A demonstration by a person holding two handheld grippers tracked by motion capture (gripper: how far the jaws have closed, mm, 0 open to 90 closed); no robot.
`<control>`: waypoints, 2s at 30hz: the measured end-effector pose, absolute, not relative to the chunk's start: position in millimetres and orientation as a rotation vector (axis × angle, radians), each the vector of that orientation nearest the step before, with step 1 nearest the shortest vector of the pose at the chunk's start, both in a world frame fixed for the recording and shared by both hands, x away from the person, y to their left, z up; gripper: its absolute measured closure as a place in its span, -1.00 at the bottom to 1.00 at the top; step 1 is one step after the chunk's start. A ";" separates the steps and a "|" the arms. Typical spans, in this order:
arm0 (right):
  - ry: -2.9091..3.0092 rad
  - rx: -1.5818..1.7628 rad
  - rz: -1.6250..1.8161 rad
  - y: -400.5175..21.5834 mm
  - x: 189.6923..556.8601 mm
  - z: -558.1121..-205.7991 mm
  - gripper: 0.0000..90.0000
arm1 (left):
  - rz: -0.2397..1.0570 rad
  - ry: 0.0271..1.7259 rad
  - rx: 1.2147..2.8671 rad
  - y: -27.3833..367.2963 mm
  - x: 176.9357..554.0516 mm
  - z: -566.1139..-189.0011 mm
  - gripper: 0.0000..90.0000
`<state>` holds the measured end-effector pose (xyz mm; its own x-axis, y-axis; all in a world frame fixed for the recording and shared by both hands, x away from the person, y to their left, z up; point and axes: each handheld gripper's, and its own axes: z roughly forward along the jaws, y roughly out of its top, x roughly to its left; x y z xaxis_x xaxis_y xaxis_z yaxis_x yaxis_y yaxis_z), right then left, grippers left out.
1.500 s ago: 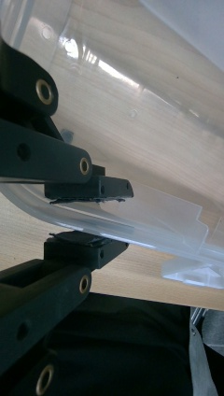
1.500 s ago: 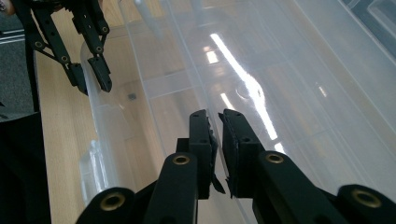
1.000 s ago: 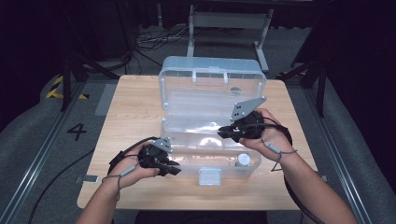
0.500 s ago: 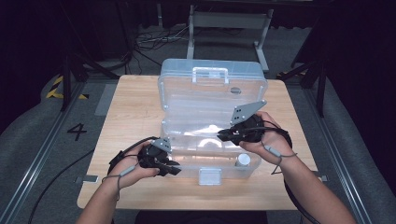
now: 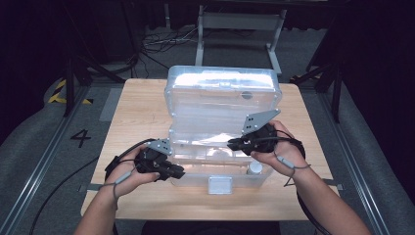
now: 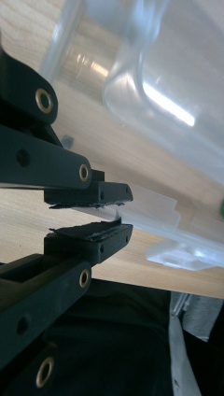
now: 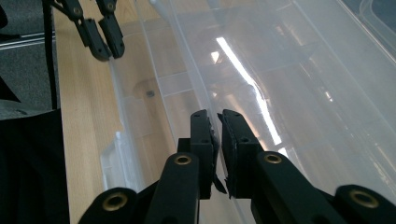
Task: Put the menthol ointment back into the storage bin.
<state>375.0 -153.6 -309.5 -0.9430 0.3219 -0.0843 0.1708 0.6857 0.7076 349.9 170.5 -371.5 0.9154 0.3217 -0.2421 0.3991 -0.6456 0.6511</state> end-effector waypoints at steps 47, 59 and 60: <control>2.641 0.403 1.114 -154.3 350.6 -324.6 0.85 | 0.244 0.746 1.929 202.0 355.6 -313.6 0.99; 2.627 0.400 1.098 -152.5 341.2 -328.4 0.85 | 0.222 0.786 1.937 201.7 358.4 -314.6 0.99; 2.628 0.399 1.107 -153.3 342.0 -328.5 0.84 | 0.221 0.789 1.936 201.8 358.3 -314.5 0.99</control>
